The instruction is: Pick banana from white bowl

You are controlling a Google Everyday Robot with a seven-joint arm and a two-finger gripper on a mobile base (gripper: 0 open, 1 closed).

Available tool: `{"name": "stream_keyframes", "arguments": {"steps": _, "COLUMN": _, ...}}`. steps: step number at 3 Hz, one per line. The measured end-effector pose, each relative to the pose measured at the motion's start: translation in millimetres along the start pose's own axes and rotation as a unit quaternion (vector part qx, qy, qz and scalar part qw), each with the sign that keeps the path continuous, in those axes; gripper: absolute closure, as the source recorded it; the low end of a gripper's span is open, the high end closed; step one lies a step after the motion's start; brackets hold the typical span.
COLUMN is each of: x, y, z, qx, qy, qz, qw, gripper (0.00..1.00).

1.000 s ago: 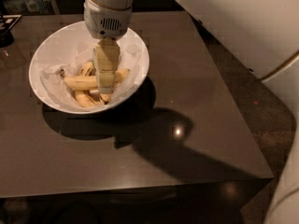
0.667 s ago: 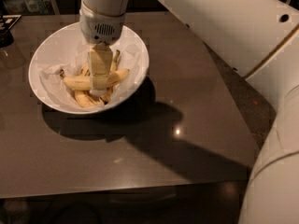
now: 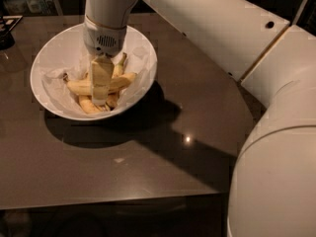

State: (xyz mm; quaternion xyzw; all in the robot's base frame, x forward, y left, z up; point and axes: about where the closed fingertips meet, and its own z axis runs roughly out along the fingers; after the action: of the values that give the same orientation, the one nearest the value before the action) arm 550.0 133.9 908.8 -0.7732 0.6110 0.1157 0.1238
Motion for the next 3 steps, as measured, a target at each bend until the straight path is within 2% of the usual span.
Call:
{"name": "stream_keyframes", "arguments": {"steps": 2, "x": 10, "y": -8, "z": 30, "qx": -0.033, "qy": -0.001, "qz": 0.017, "qw": 0.9993, "gripper": 0.17}}
{"name": "stream_keyframes", "arguments": {"steps": 3, "x": 13, "y": -10, "z": 36, "qx": -0.038, "qy": 0.002, "qz": 0.018, "qw": 0.9991, "gripper": 0.37}}
